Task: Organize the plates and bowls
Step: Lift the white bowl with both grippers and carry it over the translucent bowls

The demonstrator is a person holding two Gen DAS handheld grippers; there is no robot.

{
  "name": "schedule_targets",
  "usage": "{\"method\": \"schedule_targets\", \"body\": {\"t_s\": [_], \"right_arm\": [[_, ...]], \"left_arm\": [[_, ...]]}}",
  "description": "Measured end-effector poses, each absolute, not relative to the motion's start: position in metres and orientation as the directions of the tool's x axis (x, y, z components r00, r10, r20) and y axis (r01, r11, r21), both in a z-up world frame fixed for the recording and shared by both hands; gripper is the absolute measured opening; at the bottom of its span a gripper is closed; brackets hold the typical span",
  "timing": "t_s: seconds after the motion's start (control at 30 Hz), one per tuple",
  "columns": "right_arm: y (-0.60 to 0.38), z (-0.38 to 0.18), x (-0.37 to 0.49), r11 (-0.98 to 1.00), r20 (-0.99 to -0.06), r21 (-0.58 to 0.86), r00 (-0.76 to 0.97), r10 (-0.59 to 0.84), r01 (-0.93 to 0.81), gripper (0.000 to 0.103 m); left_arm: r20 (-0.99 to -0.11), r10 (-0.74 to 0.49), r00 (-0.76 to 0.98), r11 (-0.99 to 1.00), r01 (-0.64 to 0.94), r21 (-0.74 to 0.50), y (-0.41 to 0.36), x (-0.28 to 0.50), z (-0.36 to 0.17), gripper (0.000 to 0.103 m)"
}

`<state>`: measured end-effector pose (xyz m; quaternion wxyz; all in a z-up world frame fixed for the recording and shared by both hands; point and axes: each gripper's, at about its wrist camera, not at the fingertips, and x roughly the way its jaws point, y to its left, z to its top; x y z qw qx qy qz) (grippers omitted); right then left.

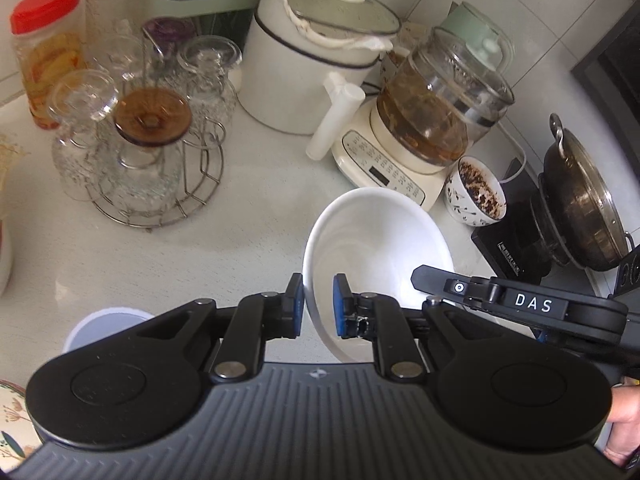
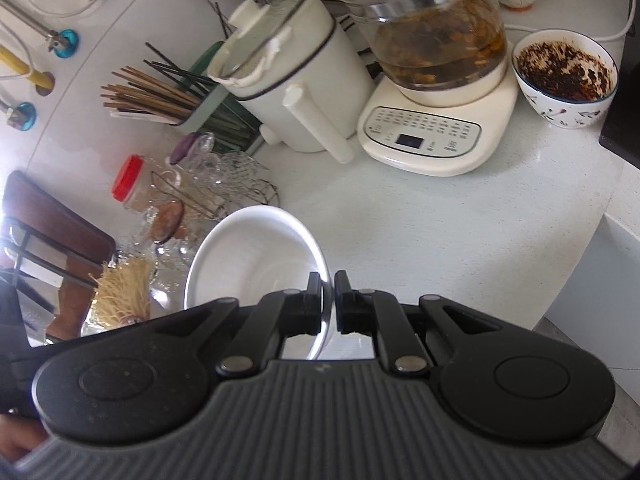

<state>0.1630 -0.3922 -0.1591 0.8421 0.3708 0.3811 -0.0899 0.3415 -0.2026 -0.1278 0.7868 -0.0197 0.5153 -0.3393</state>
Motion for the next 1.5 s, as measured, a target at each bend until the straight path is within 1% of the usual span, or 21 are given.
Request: {"method": "schedule_targets", "body": {"t_s": [0.2, 0.53, 0.83, 1.0, 1.17, 1.27, 1.5], "right_arm": [[-0.377, -0.148, 0.163, 0.704, -0.678, 0.578, 0.723, 0.133, 0.413, 0.009], [-0.342, -0.137, 0.176, 0.731, -0.660, 0.579, 0.733, 0.161, 0.360, 0.009], [-0.301, -0.132, 0.193, 0.772, -0.645, 0.570, 0.735, 0.209, 0.282, 0.009], [-0.282, -0.138, 0.201, 0.784, -0.663, 0.566, 0.706, 0.249, 0.255, 0.009], [-0.259, -0.151, 0.209, 0.808, -0.710, 0.535, 0.649, 0.273, 0.246, 0.009], [-0.251, -0.160, 0.214, 0.820, -0.741, 0.513, 0.613, 0.274, 0.254, 0.009], [-0.236, -0.178, 0.219, 0.848, -0.793, 0.462, 0.549, 0.265, 0.259, 0.011]], "left_arm": [[-0.773, -0.575, 0.267, 0.767, 0.506, -0.396, -0.178, 0.338, -0.114, 0.017], [-0.743, -0.581, 0.332, 0.789, 0.454, -0.414, -0.130, 0.337, -0.101, 0.017], [-0.717, -0.562, 0.412, 0.820, 0.389, -0.419, -0.078, 0.333, -0.094, 0.017], [-0.729, -0.543, 0.417, 0.836, 0.347, -0.424, -0.054, 0.329, -0.101, 0.017], [-0.758, -0.516, 0.400, 0.855, 0.298, -0.425, -0.033, 0.327, -0.119, 0.018], [-0.770, -0.511, 0.382, 0.858, 0.273, -0.434, -0.026, 0.329, -0.131, 0.018], [-0.809, -0.481, 0.336, 0.873, 0.268, -0.407, -0.023, 0.330, -0.156, 0.018]]}}
